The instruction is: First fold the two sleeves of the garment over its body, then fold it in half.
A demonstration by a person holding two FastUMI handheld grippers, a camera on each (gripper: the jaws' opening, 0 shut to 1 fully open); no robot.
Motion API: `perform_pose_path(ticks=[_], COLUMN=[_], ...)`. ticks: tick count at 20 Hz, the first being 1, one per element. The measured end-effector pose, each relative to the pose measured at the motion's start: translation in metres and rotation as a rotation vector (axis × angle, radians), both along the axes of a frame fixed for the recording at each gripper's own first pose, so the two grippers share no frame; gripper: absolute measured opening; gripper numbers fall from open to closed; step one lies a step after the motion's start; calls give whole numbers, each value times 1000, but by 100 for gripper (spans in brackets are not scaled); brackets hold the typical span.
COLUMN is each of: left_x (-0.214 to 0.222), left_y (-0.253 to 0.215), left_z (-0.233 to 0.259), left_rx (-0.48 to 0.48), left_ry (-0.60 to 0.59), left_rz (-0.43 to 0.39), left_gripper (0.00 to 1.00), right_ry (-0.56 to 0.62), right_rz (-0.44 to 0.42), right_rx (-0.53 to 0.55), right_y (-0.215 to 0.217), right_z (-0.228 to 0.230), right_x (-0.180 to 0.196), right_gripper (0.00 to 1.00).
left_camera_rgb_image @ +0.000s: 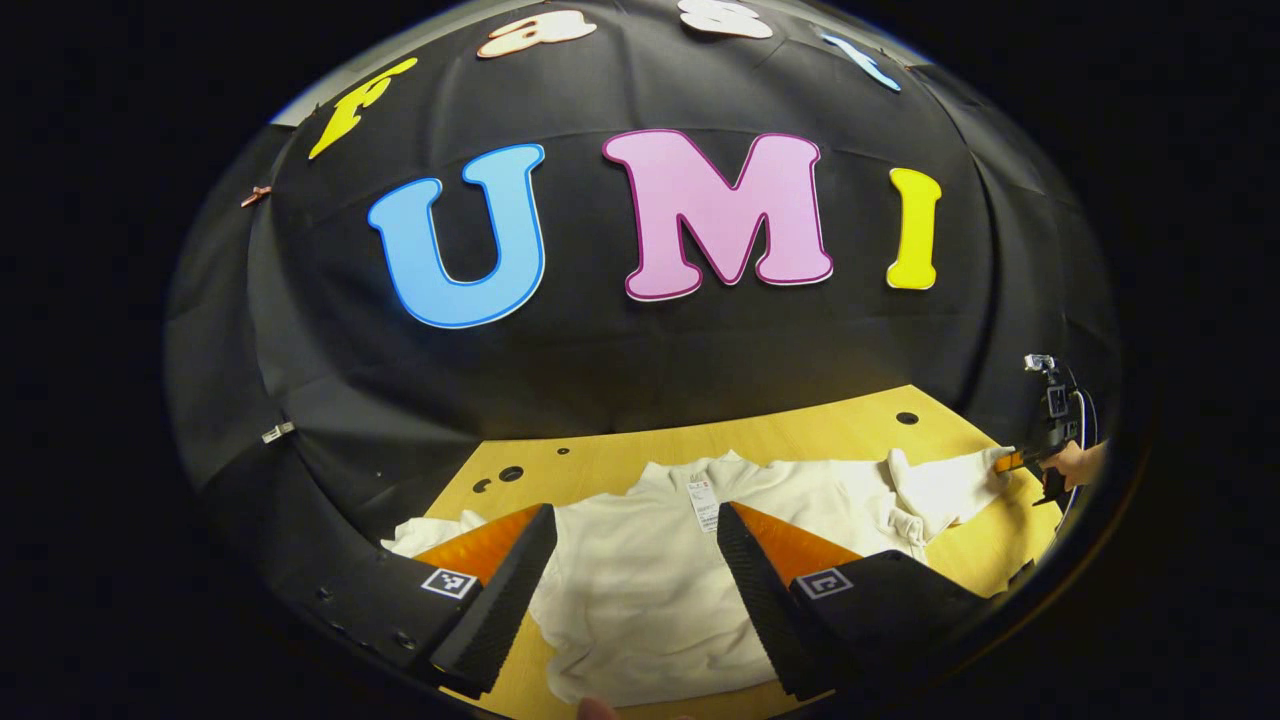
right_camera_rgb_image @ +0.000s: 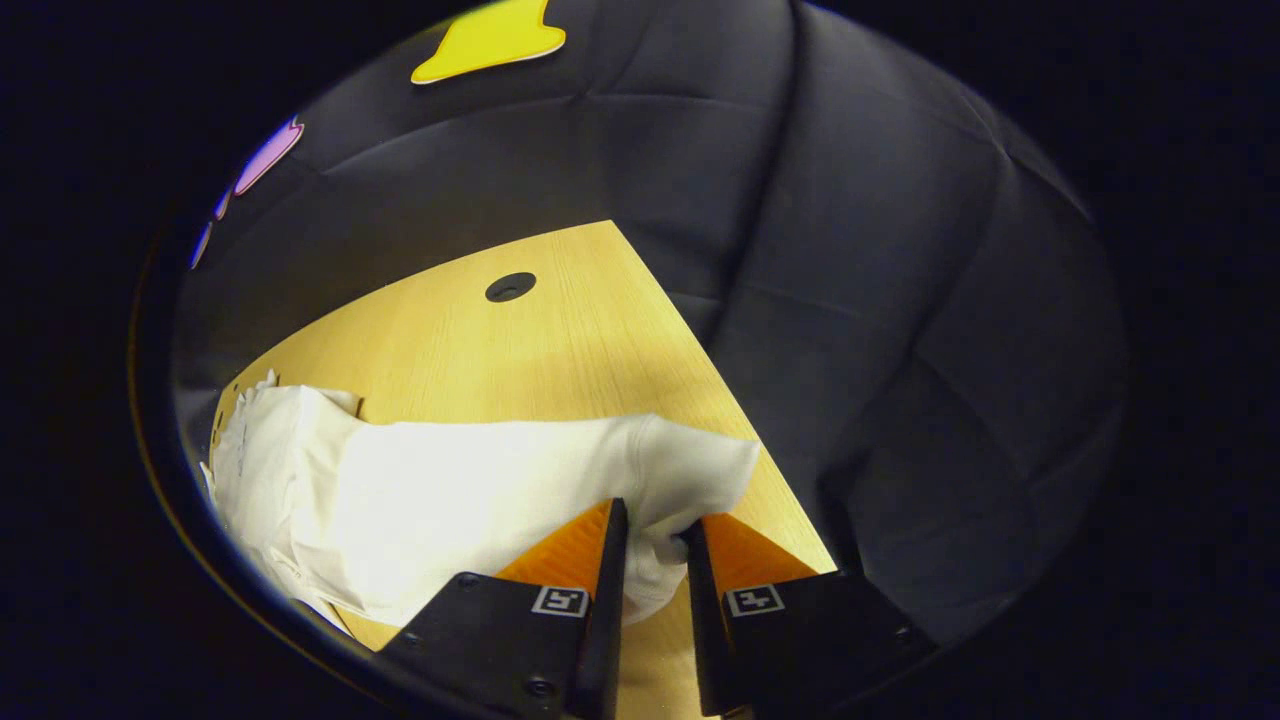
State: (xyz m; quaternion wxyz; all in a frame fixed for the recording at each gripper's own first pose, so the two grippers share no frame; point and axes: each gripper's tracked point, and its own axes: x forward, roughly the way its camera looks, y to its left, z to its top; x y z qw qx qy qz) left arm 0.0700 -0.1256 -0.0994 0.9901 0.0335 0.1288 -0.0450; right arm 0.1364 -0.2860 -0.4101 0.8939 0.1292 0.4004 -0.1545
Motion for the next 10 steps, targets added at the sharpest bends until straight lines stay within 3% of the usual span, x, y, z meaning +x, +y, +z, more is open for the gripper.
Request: perform_pose_path(ticks=[2,3,4,6,10], left_x=[-2,-4,-5,-8,-12], left_y=[5,7,11,18,43], left_z=[0,0,-1,-1,-2], left_rx=[-13,-17,-24,-42,-78], left_ry=[3,6,8,8,-1], left_rz=[6,10,14,23,53], left_gripper=[98,96,95,94,90], right_ry=[6,-7,-8,-25,-104], right_rz=[-18,-23,-37,-60,3], right_rx=[15,32,65,106,39], right_y=[4,5,6,7,18], right_z=[1,3,2,5,48], right_x=[1,3,1,2,5], right_gripper=[29,15,10,6,6])
